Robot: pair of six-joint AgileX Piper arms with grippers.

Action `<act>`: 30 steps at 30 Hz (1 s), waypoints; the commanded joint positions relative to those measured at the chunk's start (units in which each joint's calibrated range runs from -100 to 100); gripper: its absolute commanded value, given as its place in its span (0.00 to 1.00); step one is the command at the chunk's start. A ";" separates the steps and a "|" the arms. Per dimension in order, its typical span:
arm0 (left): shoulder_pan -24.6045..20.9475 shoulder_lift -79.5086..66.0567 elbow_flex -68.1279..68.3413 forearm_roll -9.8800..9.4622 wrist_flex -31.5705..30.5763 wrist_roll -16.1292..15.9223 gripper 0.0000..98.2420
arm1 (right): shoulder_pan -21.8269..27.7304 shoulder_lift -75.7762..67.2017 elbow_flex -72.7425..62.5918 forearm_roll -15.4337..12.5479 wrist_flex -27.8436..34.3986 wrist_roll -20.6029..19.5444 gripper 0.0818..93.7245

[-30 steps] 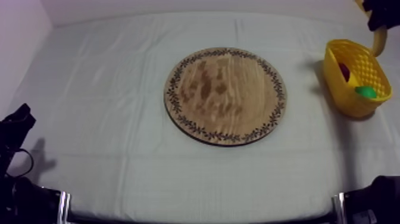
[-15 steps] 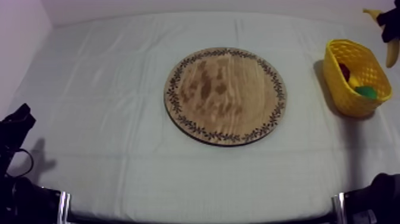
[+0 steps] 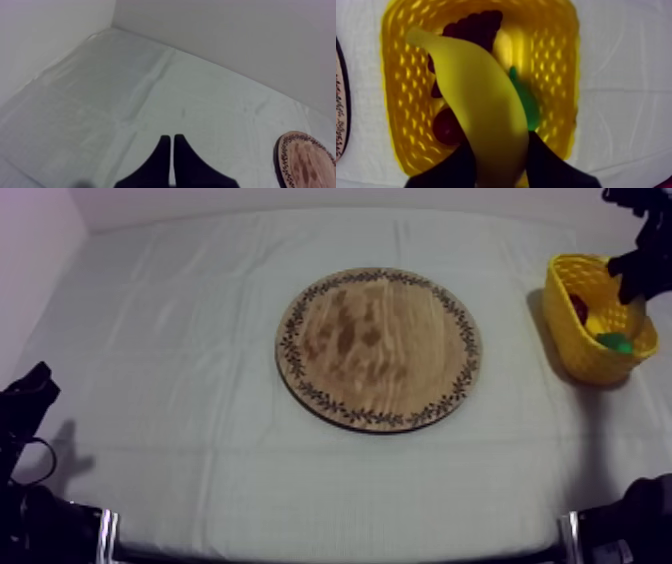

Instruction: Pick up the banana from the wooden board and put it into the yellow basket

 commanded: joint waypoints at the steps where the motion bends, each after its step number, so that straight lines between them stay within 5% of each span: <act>1: -0.02 0.02 0.03 -0.01 -0.01 0.00 0.00 | -0.10 1.96 0.91 0.31 -0.53 -0.42 0.34; 19: -0.02 0.02 0.03 -0.01 -0.01 0.00 0.00 | -1.45 9.81 -2.02 -0.50 -4.51 -2.87 0.78; 30: -0.02 0.02 0.03 -0.01 -0.01 0.00 0.00 | -1.29 5.60 -1.47 -1.43 -3.45 -2.13 0.88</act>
